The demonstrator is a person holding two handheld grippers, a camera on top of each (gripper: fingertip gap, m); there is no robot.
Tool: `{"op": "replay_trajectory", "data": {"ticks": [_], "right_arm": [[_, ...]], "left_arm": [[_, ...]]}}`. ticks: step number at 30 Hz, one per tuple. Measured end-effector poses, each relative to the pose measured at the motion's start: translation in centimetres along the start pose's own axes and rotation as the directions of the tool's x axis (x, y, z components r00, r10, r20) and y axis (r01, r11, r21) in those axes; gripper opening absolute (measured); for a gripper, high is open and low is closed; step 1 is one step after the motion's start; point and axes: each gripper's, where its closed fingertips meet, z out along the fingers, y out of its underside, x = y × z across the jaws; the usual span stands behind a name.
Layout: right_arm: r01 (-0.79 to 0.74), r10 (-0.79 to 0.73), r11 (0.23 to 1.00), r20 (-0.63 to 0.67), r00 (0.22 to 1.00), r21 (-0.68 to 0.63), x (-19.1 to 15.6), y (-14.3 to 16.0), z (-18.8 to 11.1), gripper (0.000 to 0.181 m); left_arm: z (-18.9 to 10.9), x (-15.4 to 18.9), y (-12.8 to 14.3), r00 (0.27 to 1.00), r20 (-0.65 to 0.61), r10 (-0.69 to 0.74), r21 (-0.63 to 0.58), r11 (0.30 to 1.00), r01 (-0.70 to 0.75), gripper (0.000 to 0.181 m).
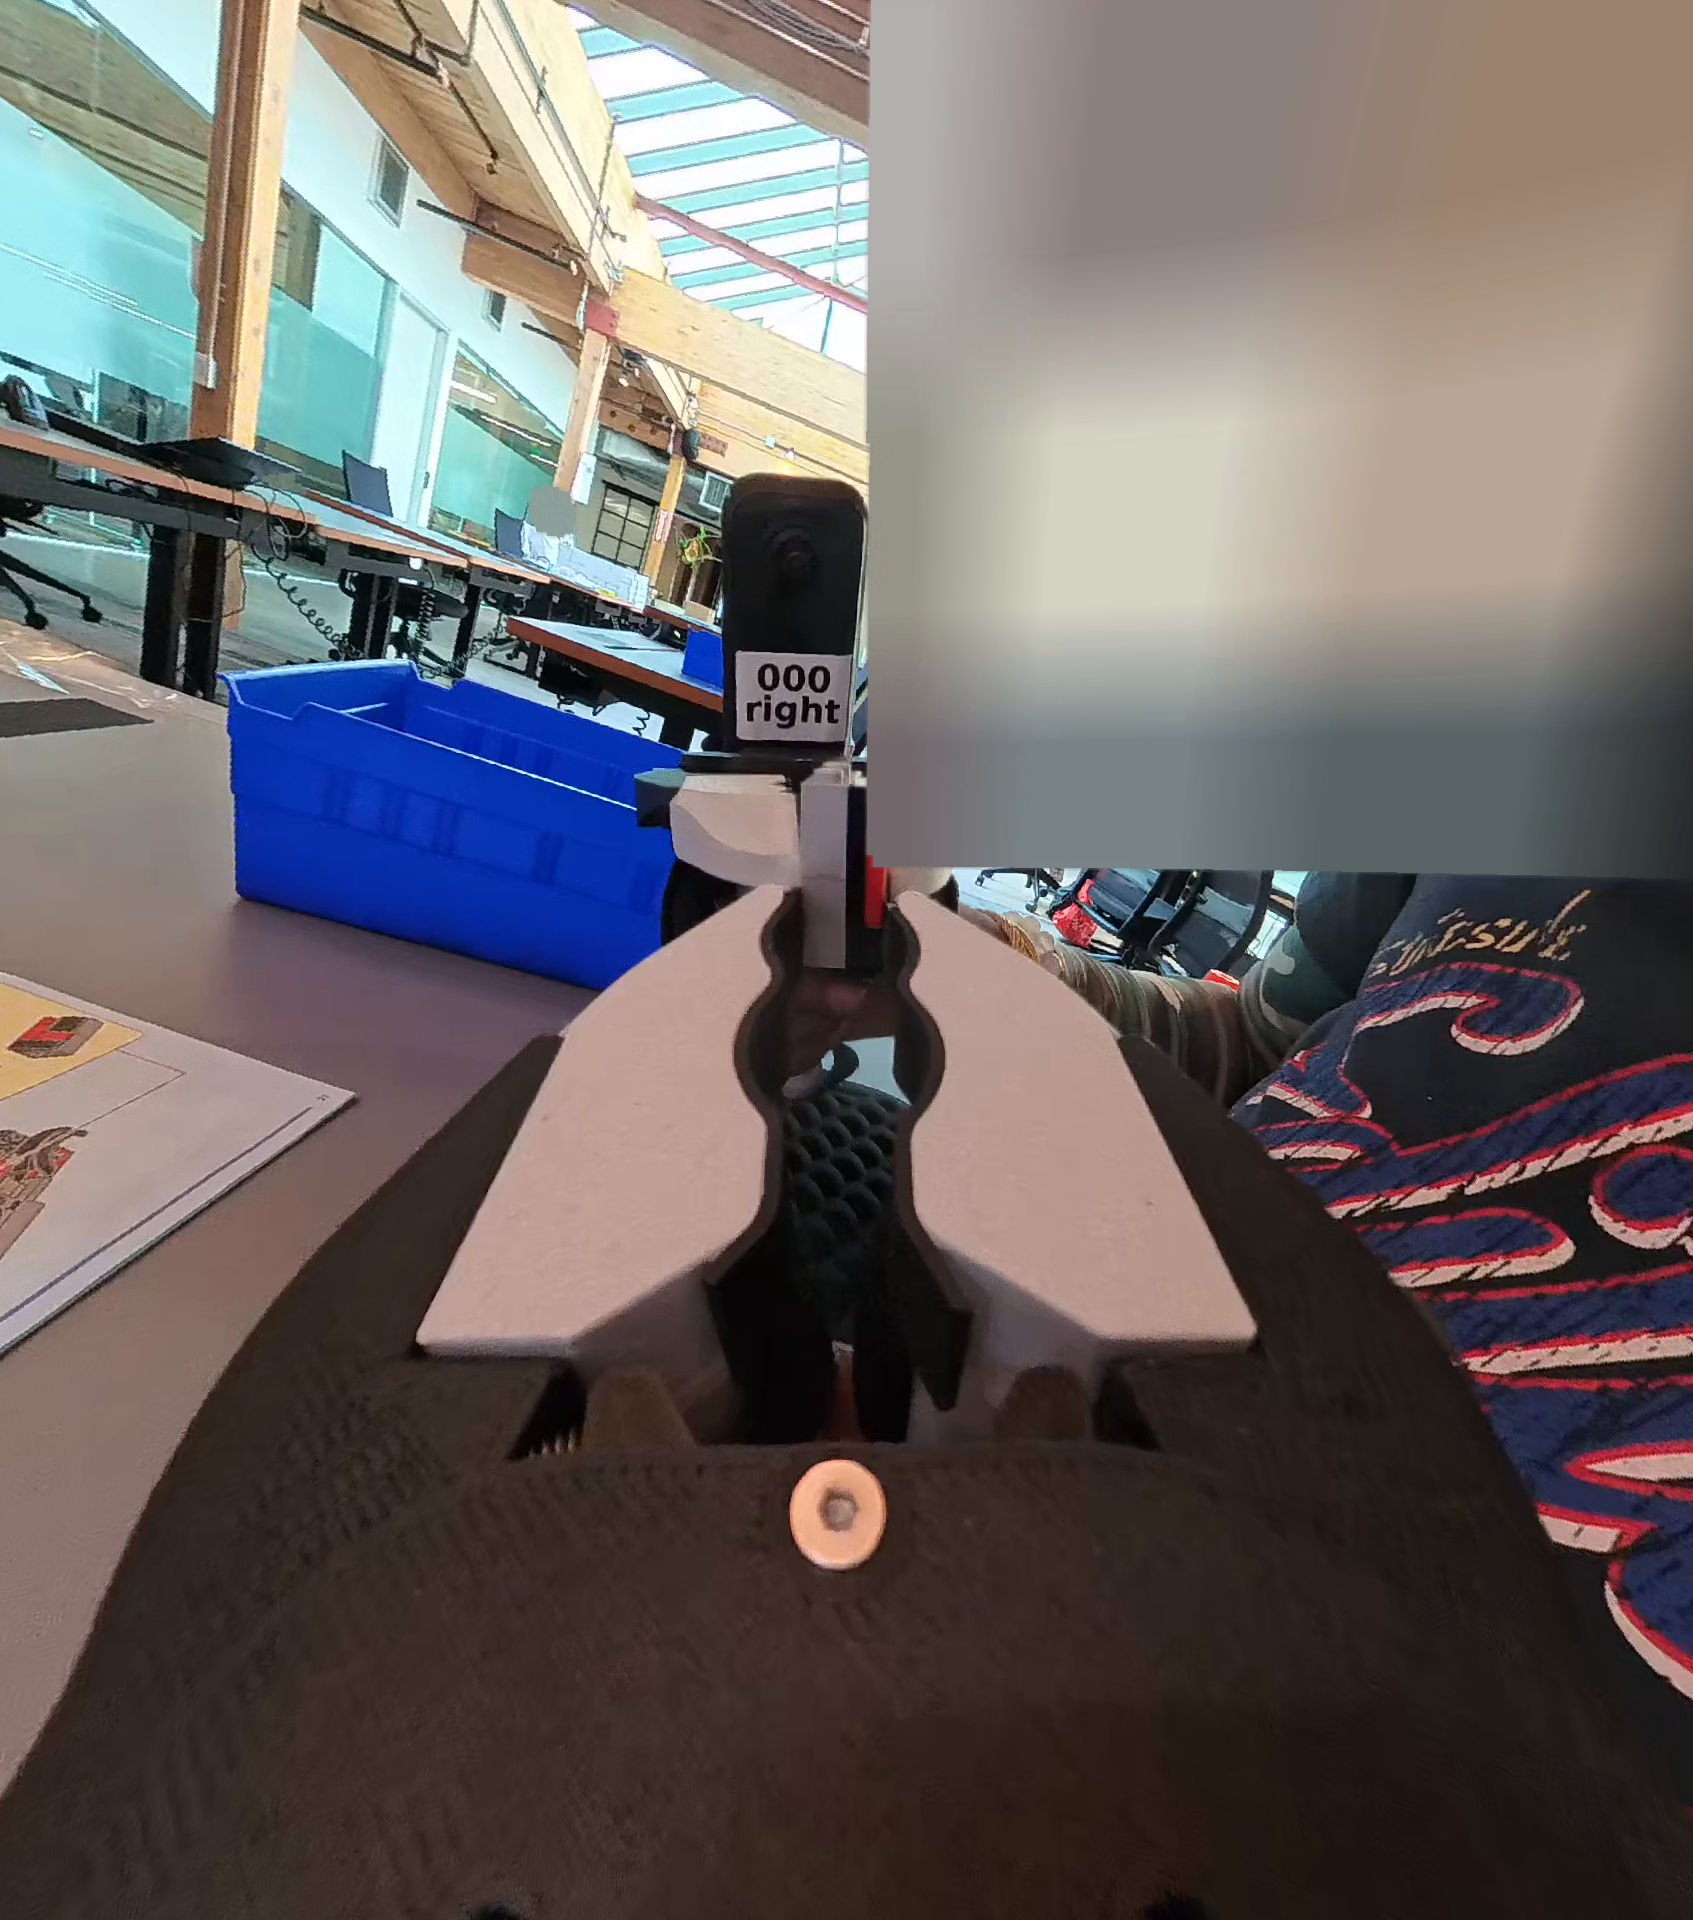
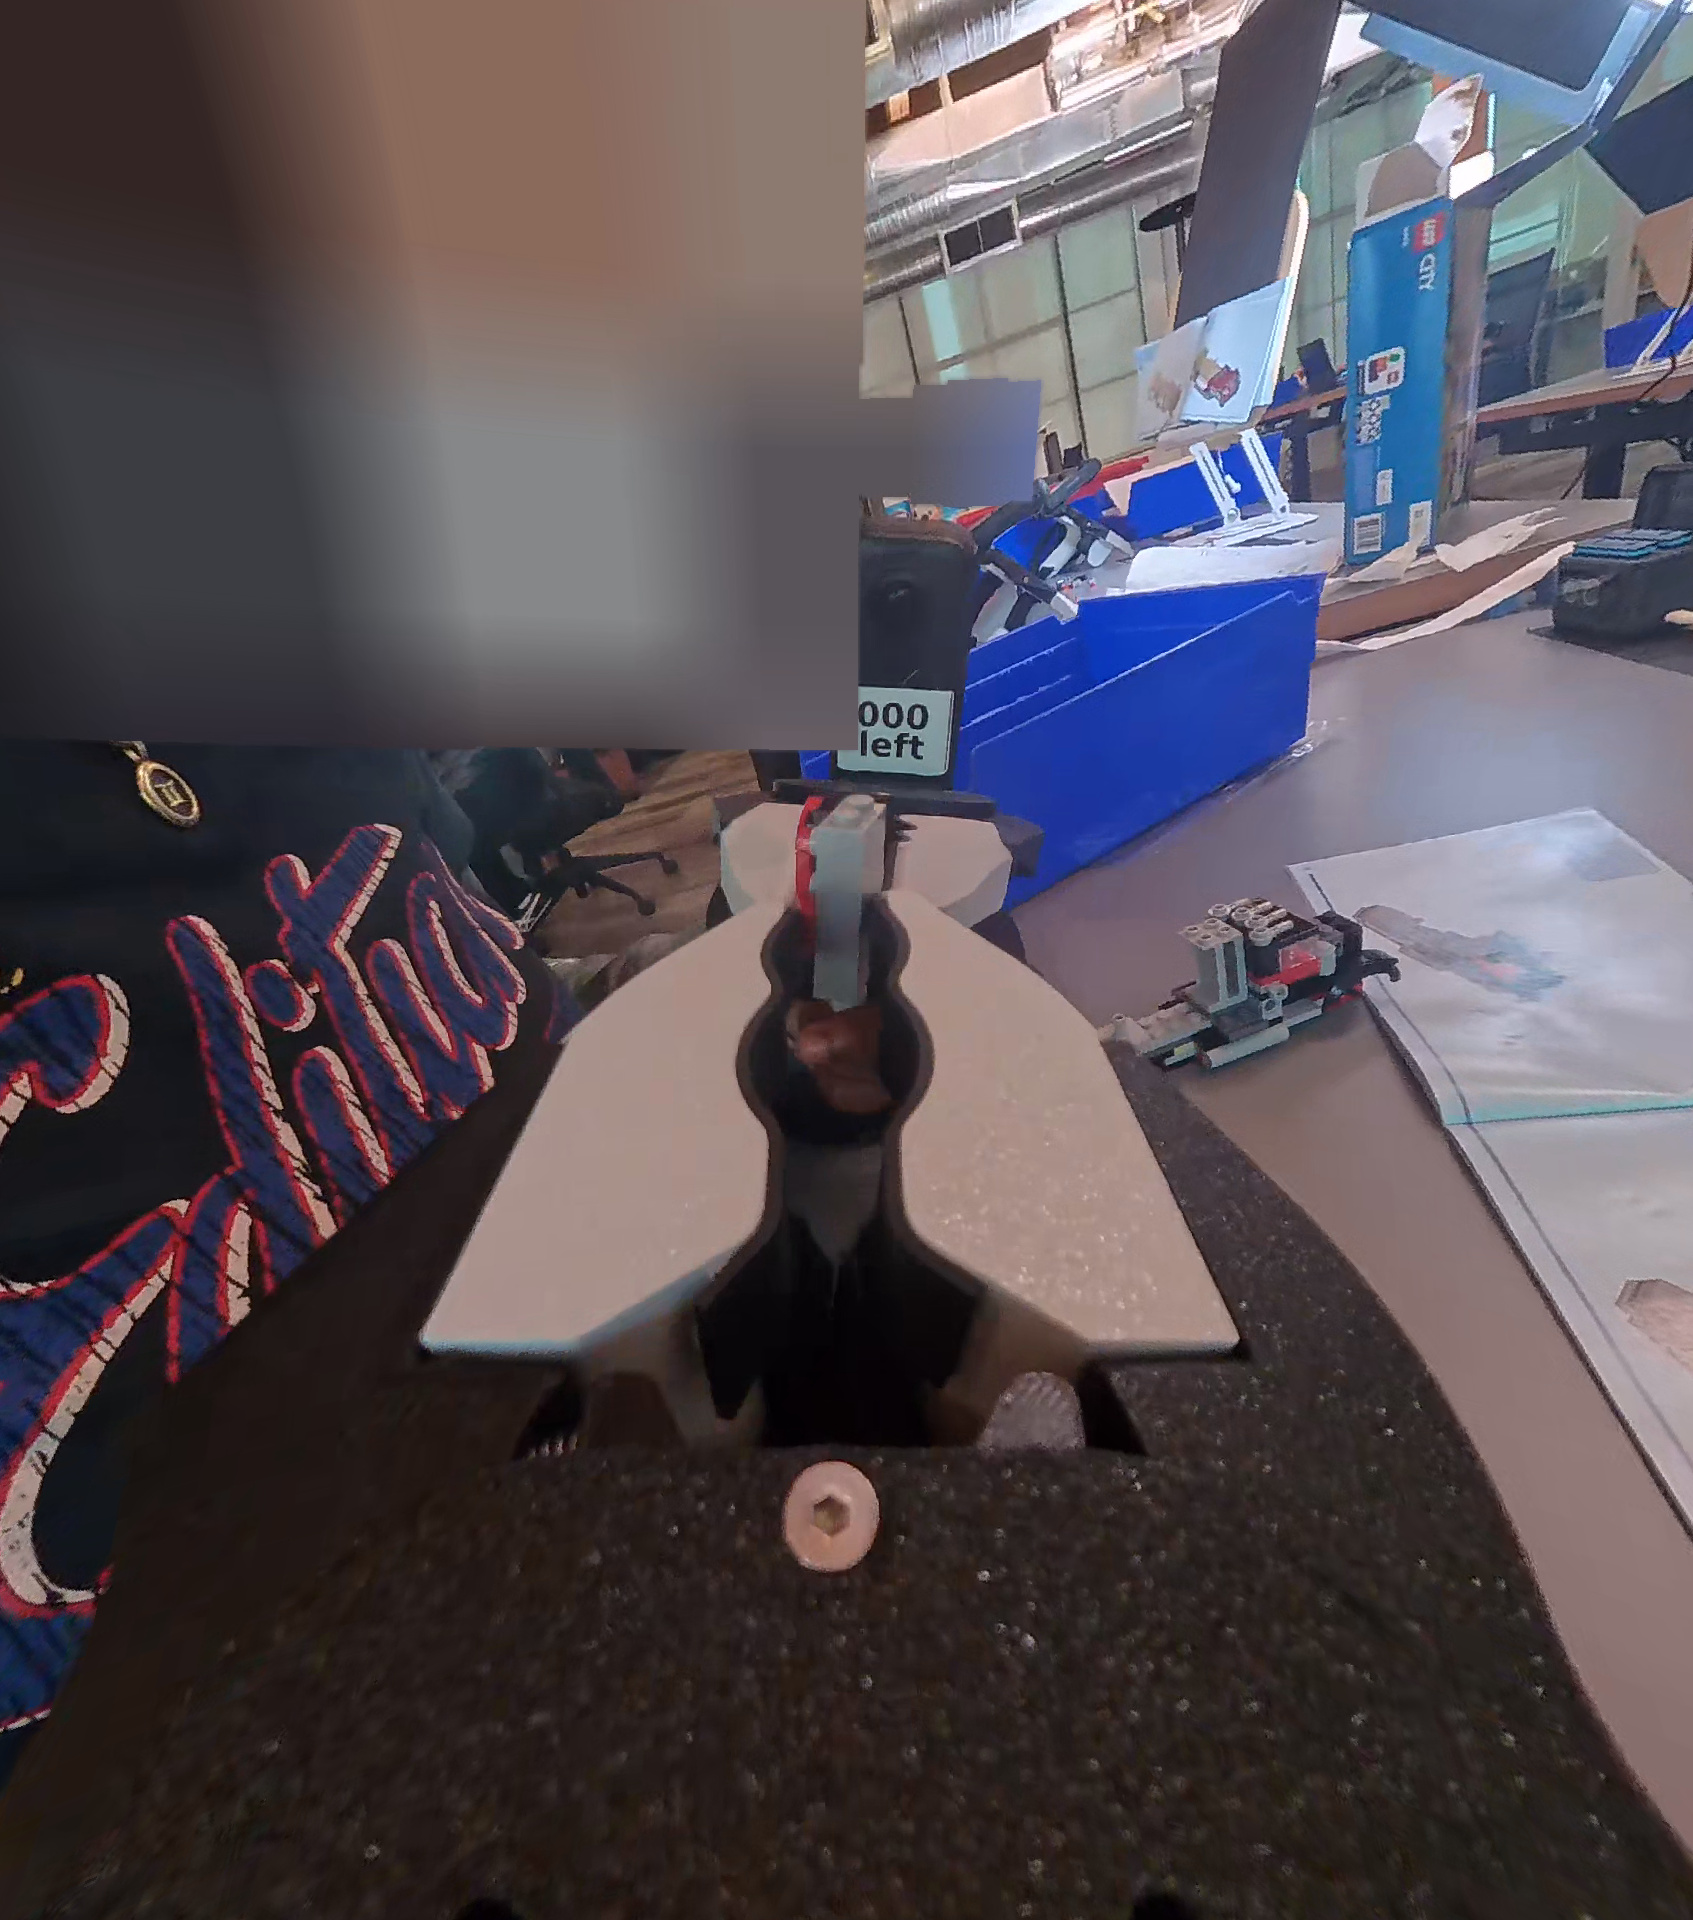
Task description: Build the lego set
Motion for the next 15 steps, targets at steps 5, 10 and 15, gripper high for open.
{"op": "replay_trajectory", "data": {"ticks": [5, 10, 15], "right_arm": [[-0.008, 0.009, 1.000, -0.015, 1.000, 0.004, 0.3, 0.3, 0.2, 0.013], [0.035, -0.037, 0.999, -0.045, 0.998, -0.037, 0.9, 0.5, 0.1, 0.045], [0.473, -0.498, 0.799, 0.032, 0.867, -0.371, 1.0, 2.5, -0.6, 0.054]], "left_arm": [[-0.3, -0.2, 0.3, 1.000, 0.008, -0.011, -0.023, 1.000, 0.011, 0.015], [-0.7, -0.6, 0.5, 0.971, -0.043, -0.235, -0.027, 0.972, 0.234, 0.015], [-1.6, 0.0, 2.4, 0.823, -0.104, -0.558, -0.238, 0.818, 0.524, 0.015]]}}
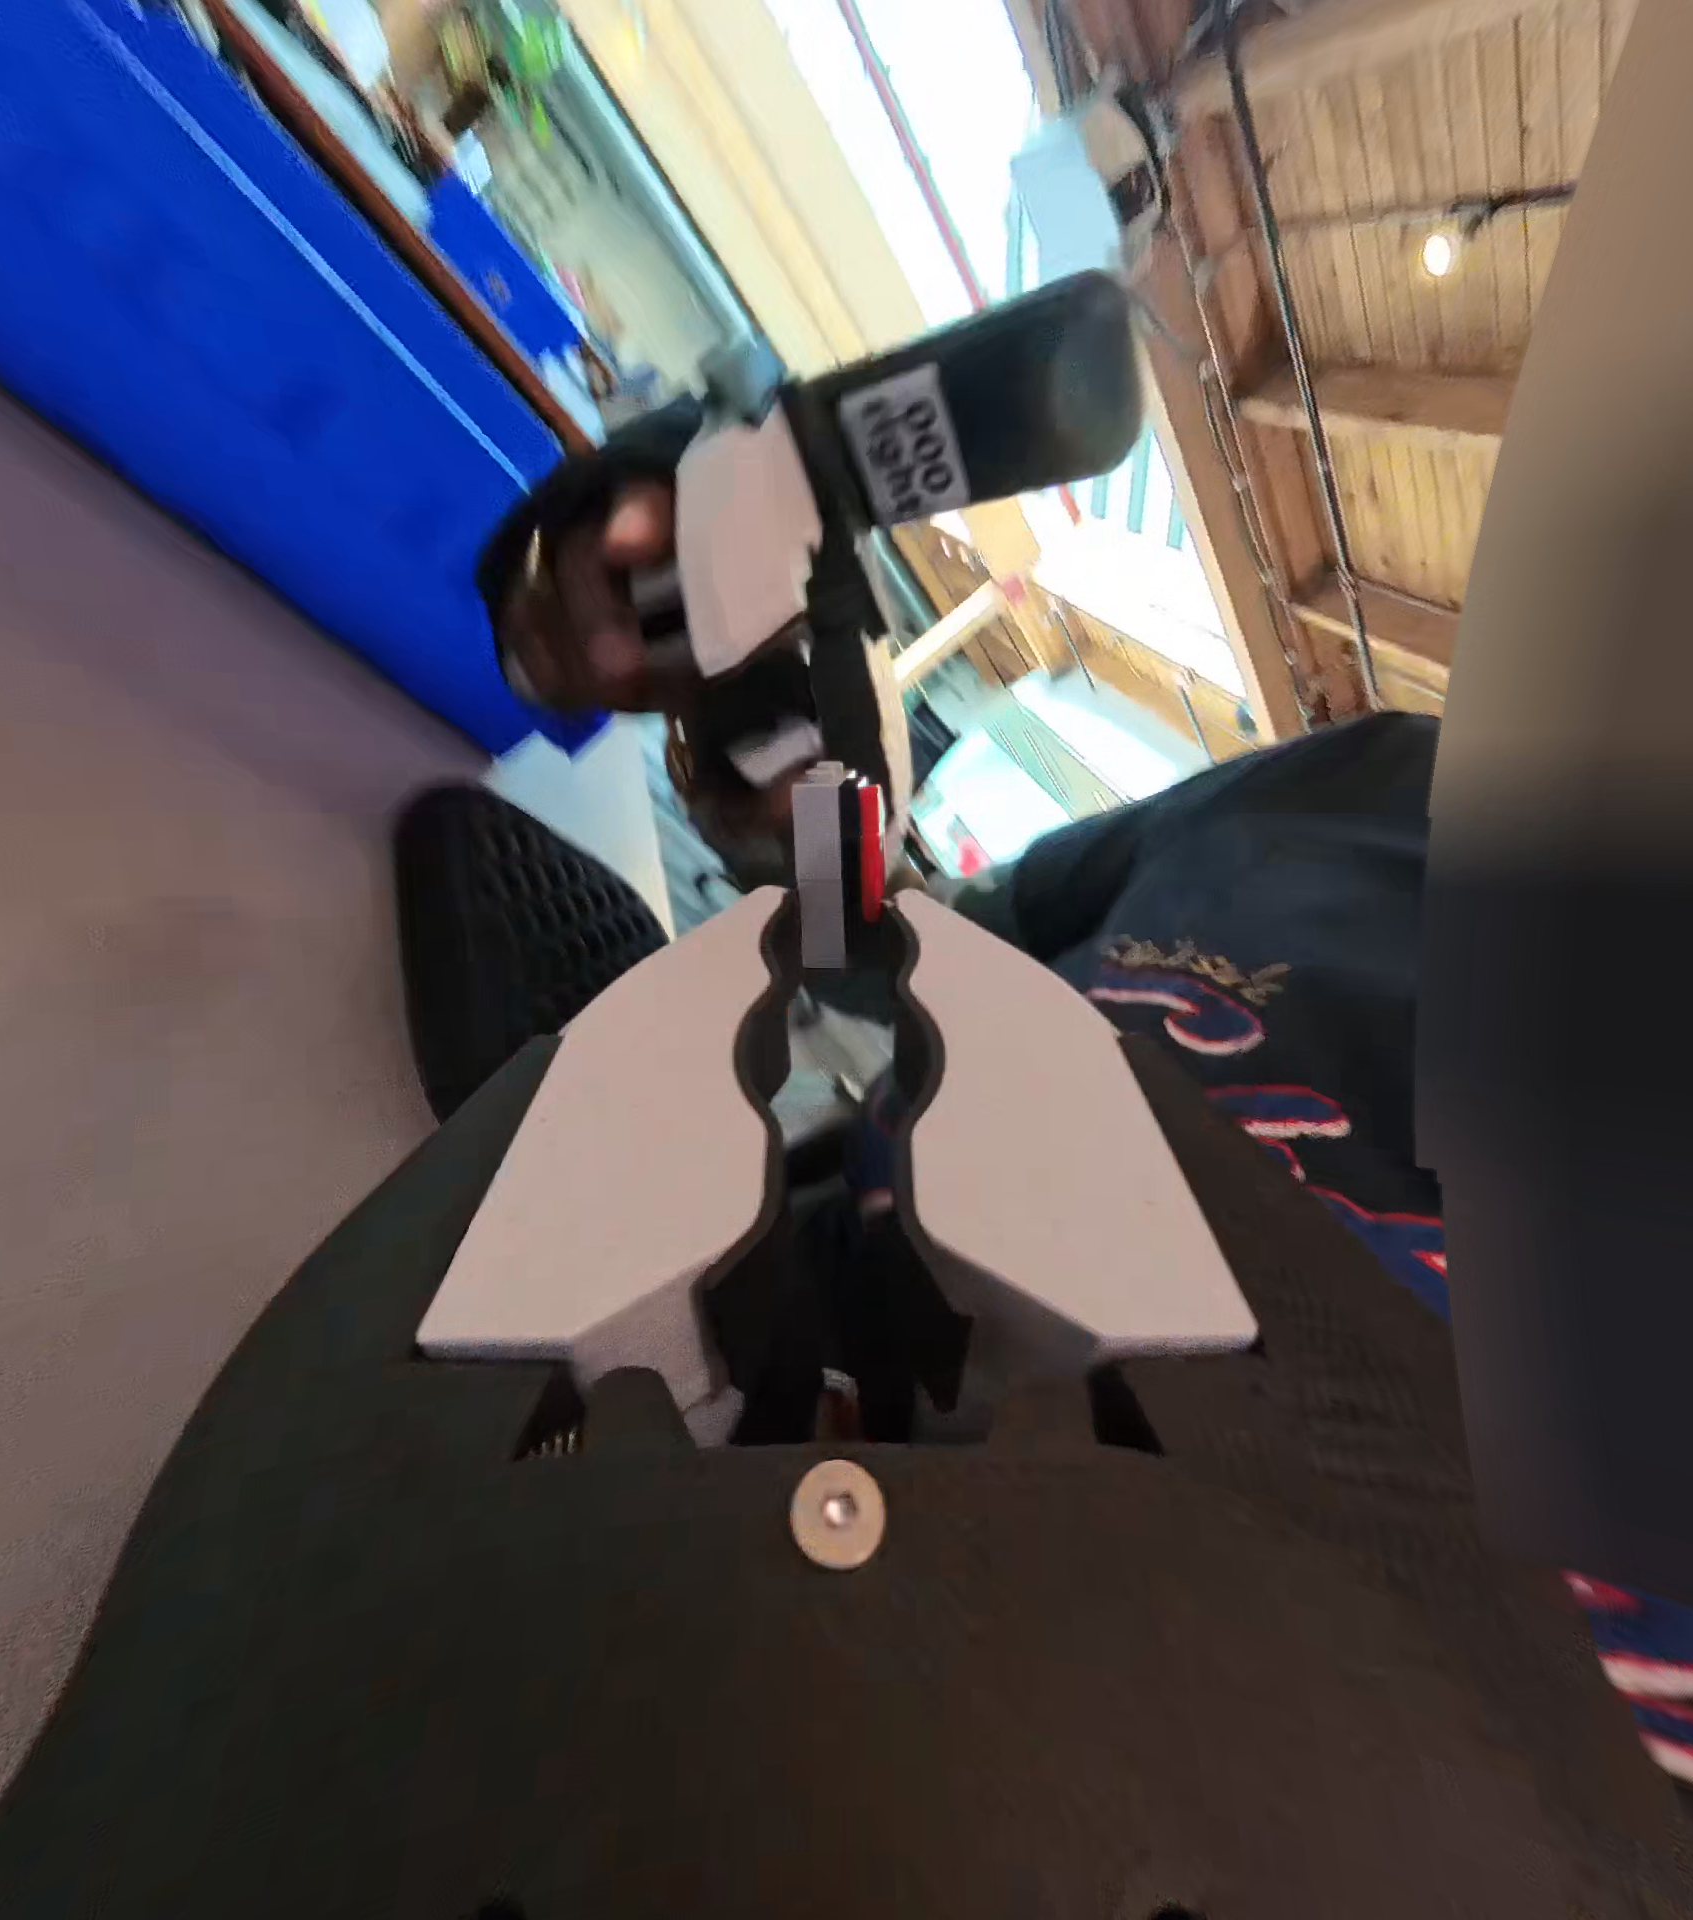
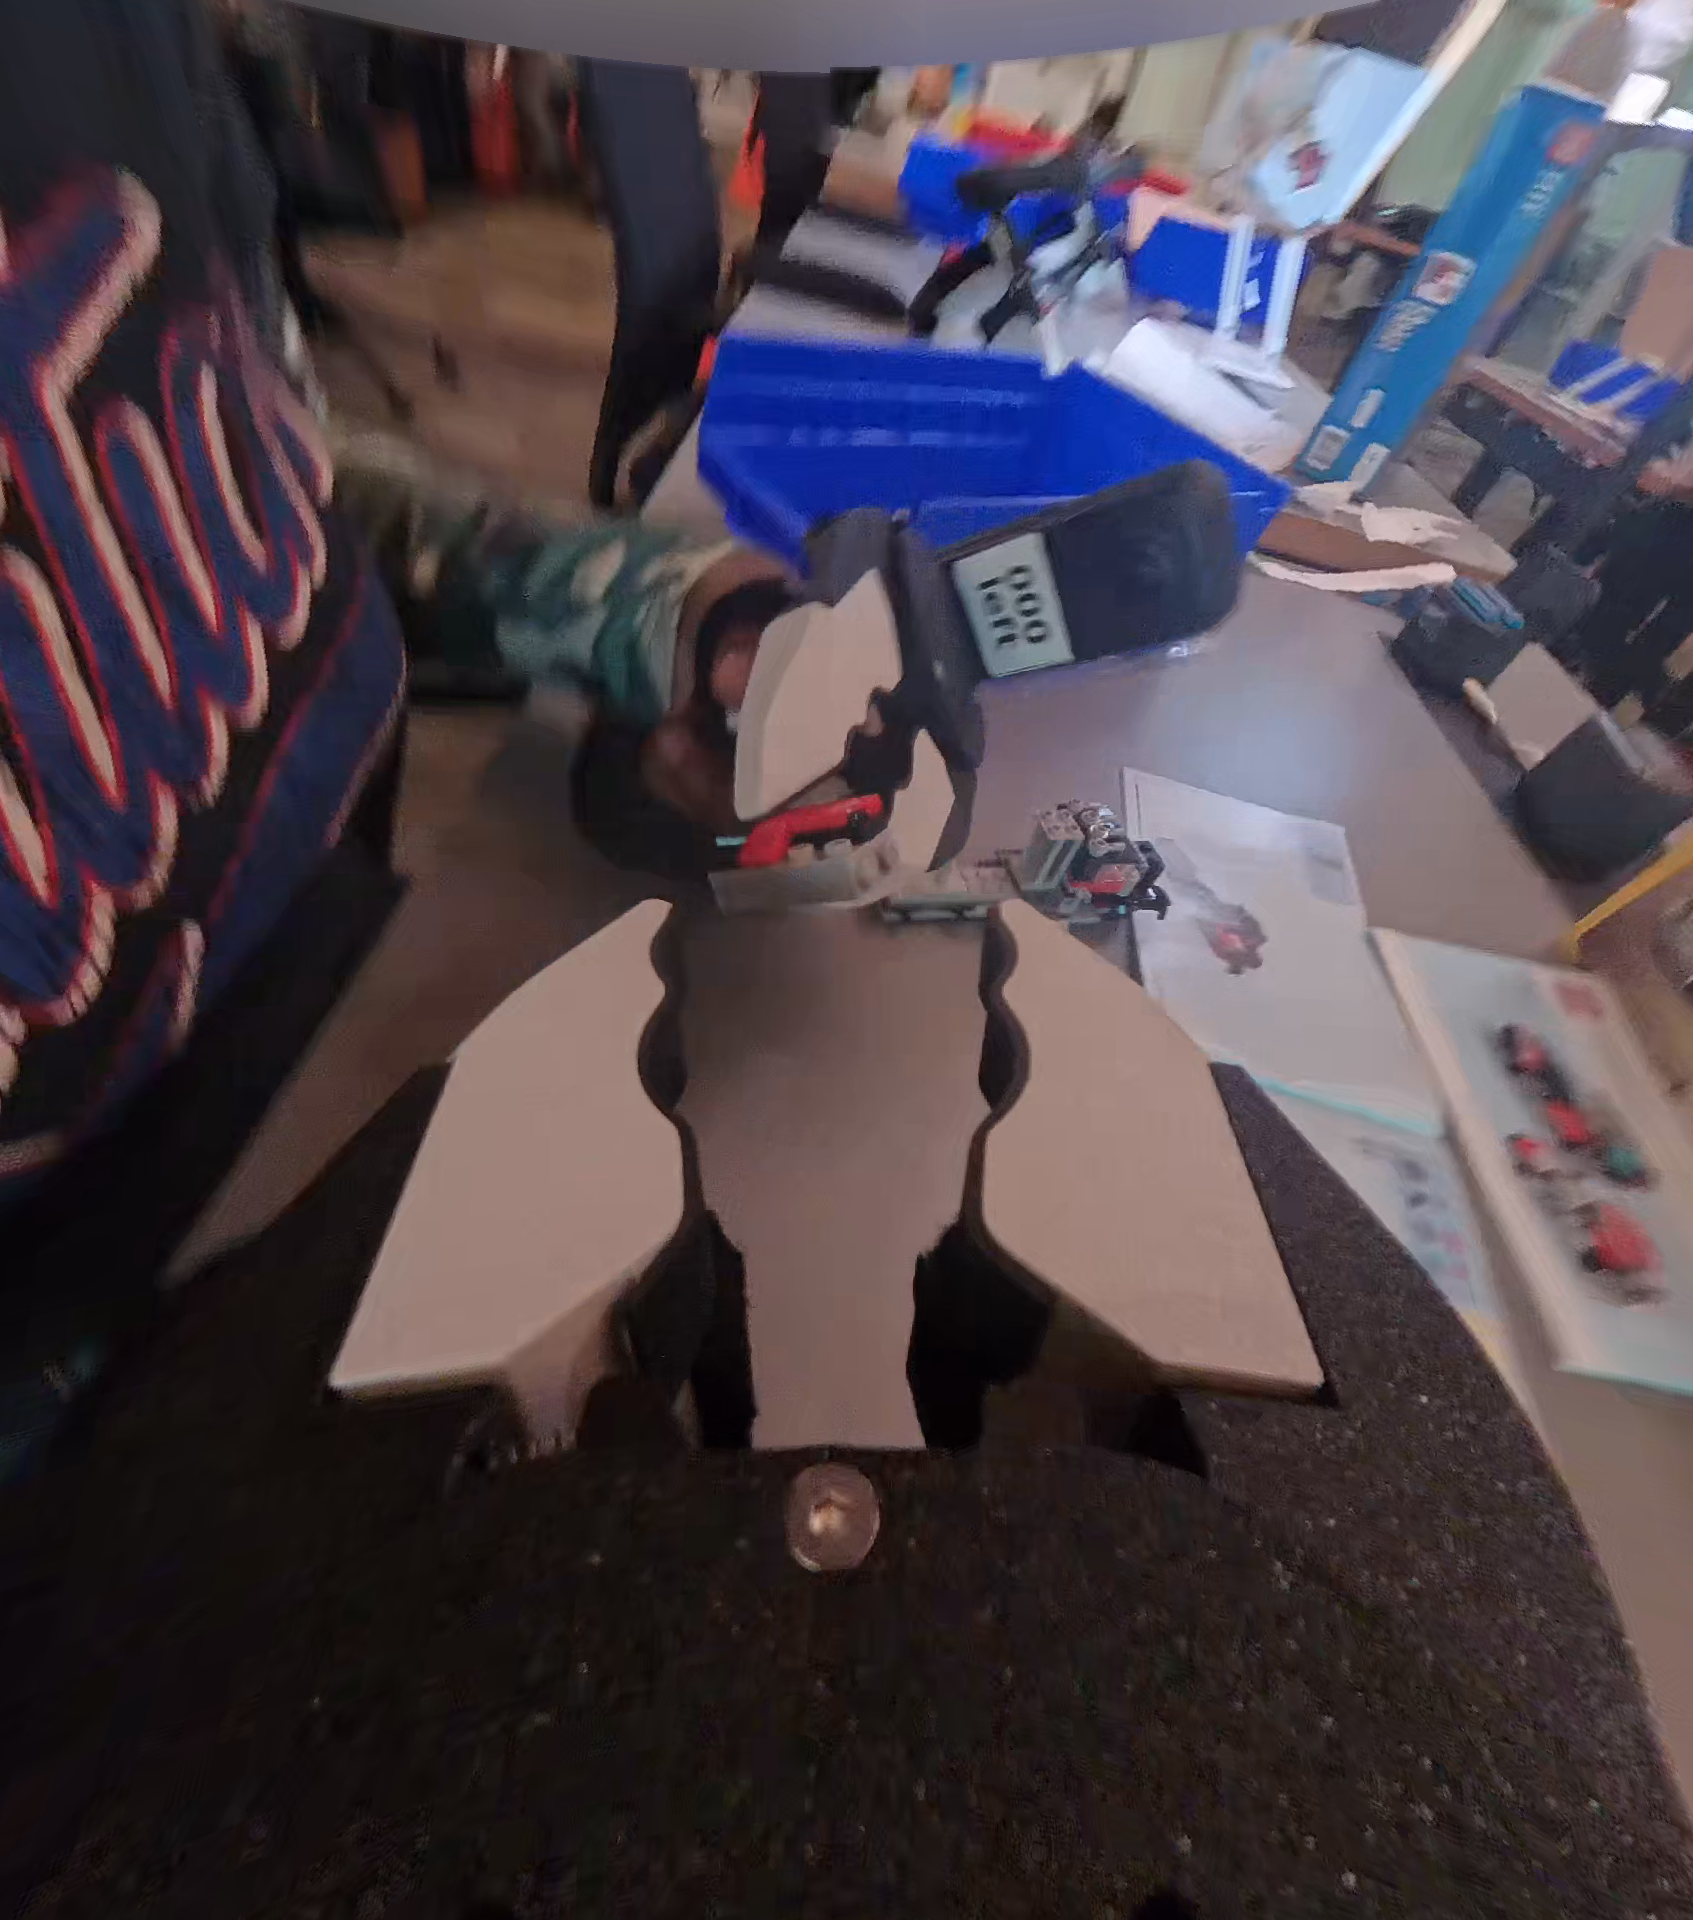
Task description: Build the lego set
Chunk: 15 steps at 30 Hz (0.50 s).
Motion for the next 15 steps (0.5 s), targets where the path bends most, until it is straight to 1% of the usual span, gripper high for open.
{"op": "replay_trajectory", "data": {"ticks": [1, 3, 6, 9, 11, 12, 14, 15], "right_arm": [[0.096, -0.095, 0.994, 0.027, 0.995, -0.046, -0.4, 0.1, 0.1, 0.050], [0.230, -0.222, 0.970, 0.104, 0.969, -0.075, -1.1, -0.1, 0.3, 0.043], [0.317, -0.286, 0.942, 0.228, 0.931, -0.110, -2.0, -0.1, 0.7, 0.040], [0.393, -0.325, 0.901, 0.311, 0.893, -0.185, -2.3, 1.1, 1.1, 0.038], [0.419, -0.330, 0.888, 0.371, 0.868, -0.188, -3.1, 1.5, 1.3, 0.026], [0.408, -0.312, 0.893, 0.388, 0.867, -0.193, -3.4, 1.7, 1.3, 0.023], [0.357, -0.269, 0.914, 0.371, 0.889, -0.192, -3.3, 2.0, 1.1, 0.020], [0.323, -0.250, 0.930, 0.343, 0.906, -0.176, -3.0, 2.0, 1.0, 0.017]], "left_arm": [[0.0, 0.0, 0.6, 0.999, -0.014, -0.036, -0.055, 0.998, 0.035, 0.015], [-0.1, -0.3, 1.5, 0.998, -0.002, -0.056, -0.145, 0.988, 0.055, 0.015], [-0.1, -0.5, 2.0, 0.998, 0.008, -0.065, -0.214, 0.975, 0.065, 0.015], [0.2, -0.4, 2.9, 0.998, 0.008, -0.058, -0.295, 0.954, 0.058, 0.015], [0.4, -0.4, 3.3, 0.998, 0.006, -0.056, -0.330, 0.942, 0.055, 0.015], [0.5, -0.4, 3.5, 0.999, 0.007, -0.054, -0.346, 0.937, 0.053, 0.015], [0.5, -0.6, 3.5, 0.999, 0.021, -0.039, -0.356, 0.934, 0.044, 0.015], [0.3, -0.8, 3.1, 0.999, 0.033, -0.019, -0.339, 0.940, 0.029, 0.016]]}}
